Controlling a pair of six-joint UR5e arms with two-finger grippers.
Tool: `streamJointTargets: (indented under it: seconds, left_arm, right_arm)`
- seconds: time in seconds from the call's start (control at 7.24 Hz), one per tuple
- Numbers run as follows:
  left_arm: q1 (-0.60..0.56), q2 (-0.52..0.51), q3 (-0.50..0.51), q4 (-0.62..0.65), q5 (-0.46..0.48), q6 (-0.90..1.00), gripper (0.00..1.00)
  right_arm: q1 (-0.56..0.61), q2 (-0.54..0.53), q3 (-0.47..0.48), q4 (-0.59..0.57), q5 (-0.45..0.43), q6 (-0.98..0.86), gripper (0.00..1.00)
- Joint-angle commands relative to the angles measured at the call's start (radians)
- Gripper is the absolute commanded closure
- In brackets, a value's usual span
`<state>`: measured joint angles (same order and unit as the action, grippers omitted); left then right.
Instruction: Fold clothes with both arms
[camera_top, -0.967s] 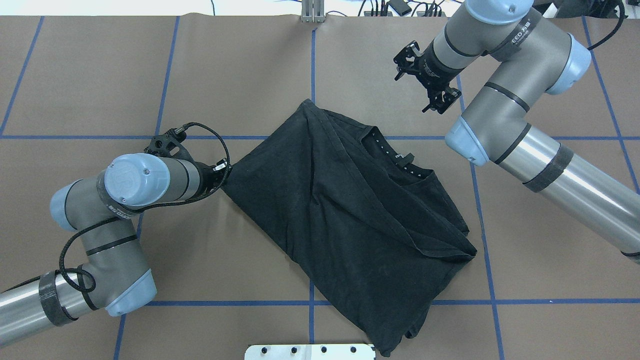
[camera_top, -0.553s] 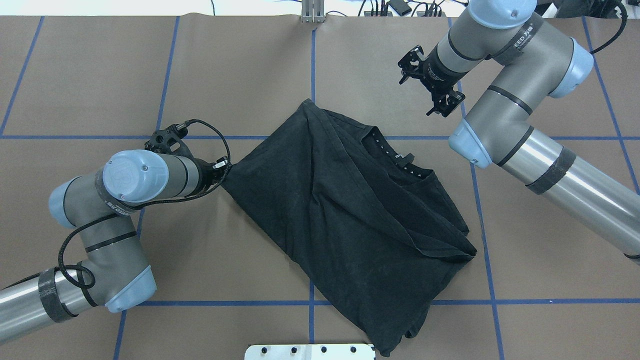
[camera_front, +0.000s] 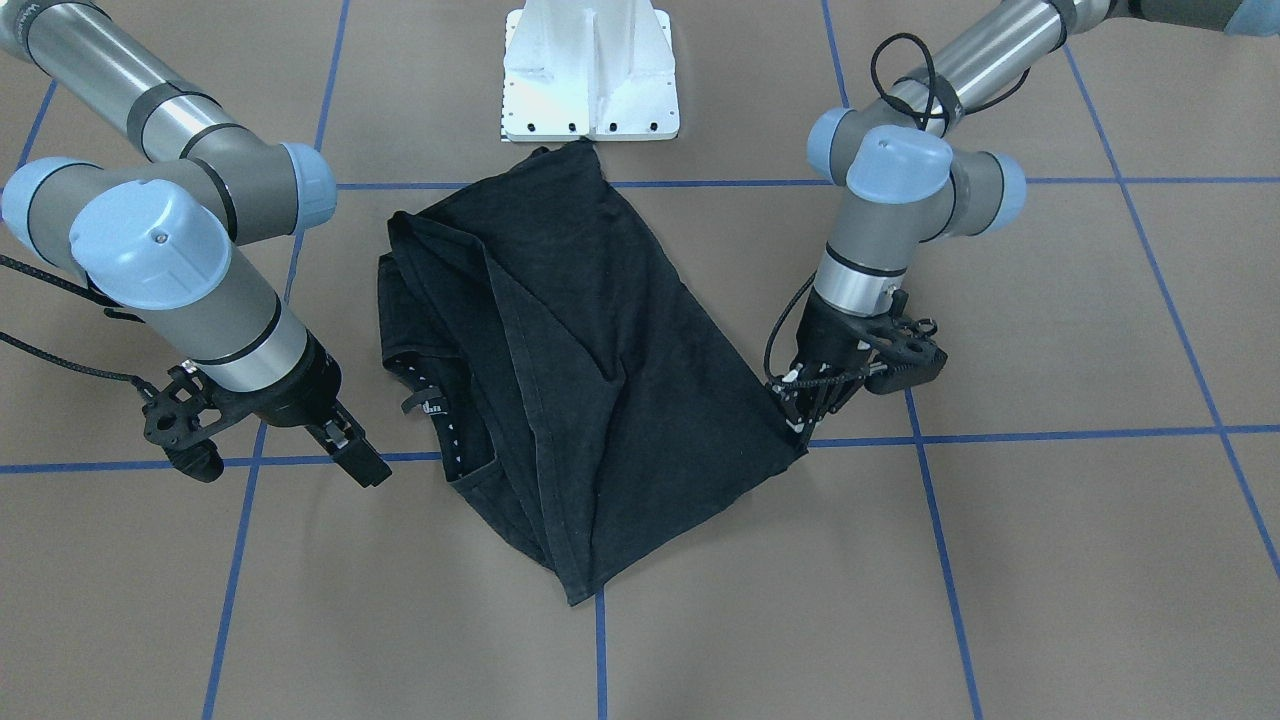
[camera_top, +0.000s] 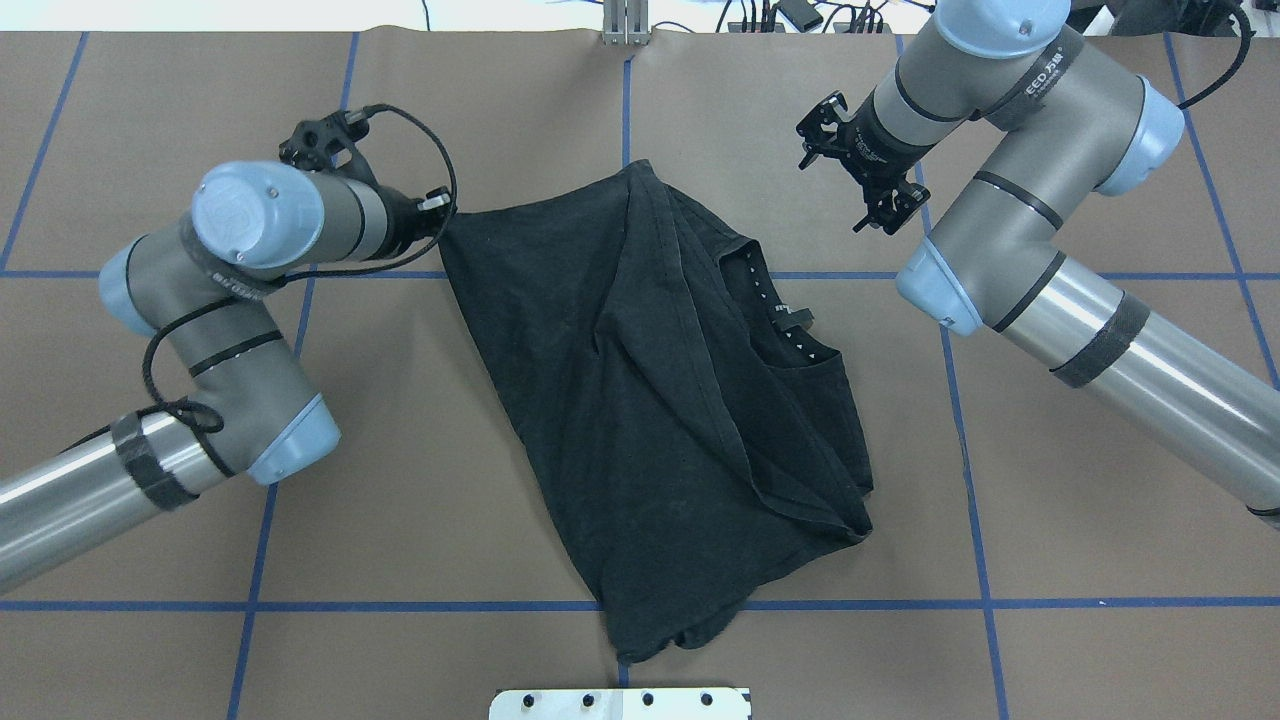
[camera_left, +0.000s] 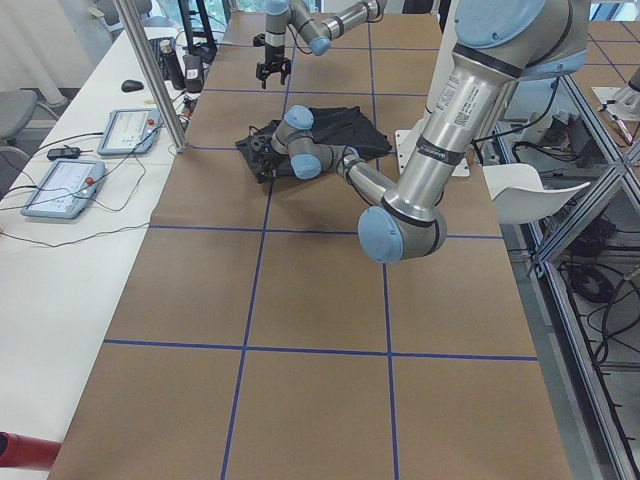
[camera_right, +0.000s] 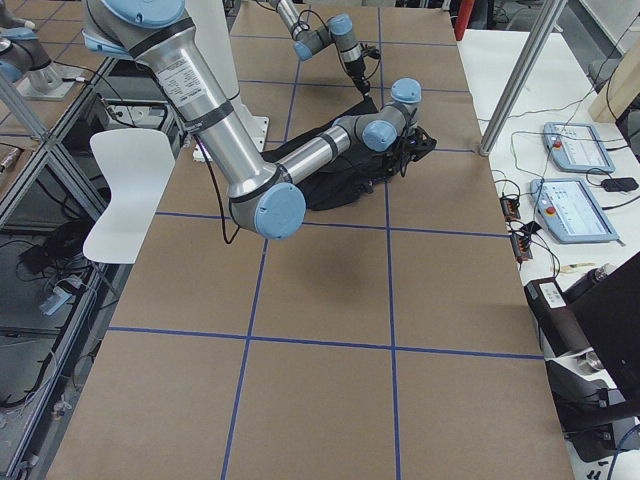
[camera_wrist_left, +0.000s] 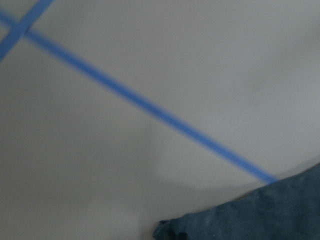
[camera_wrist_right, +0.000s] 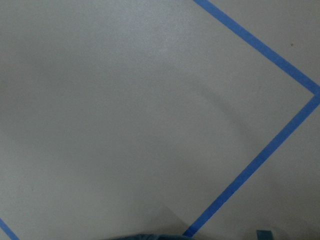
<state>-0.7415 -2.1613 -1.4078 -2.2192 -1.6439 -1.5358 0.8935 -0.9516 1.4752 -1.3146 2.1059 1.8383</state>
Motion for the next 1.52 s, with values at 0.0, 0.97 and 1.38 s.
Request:
streamJointTargets:
  seconds: [0.0,0.97,1.38]
  left_arm:
    - [-0.087,-0.267,0.465,-0.233,-0.007,0.081,1.00]
    - [-0.156,-0.336,0.503,-0.348,-0.092,0.157,0.00]
    - [-0.188,0.053,0.087,-0.330,-0.146,0.237,0.00]
  right_arm:
    - [0.001,-0.001,-0.001,0.000,-0.001,-0.001,0.00]
    - [-0.154,0.100,0.022,0.032,-0.216,0.056,0.00]
    - [-0.344,0.219,0.070,-0.219,-0.312,0.039,0.00]
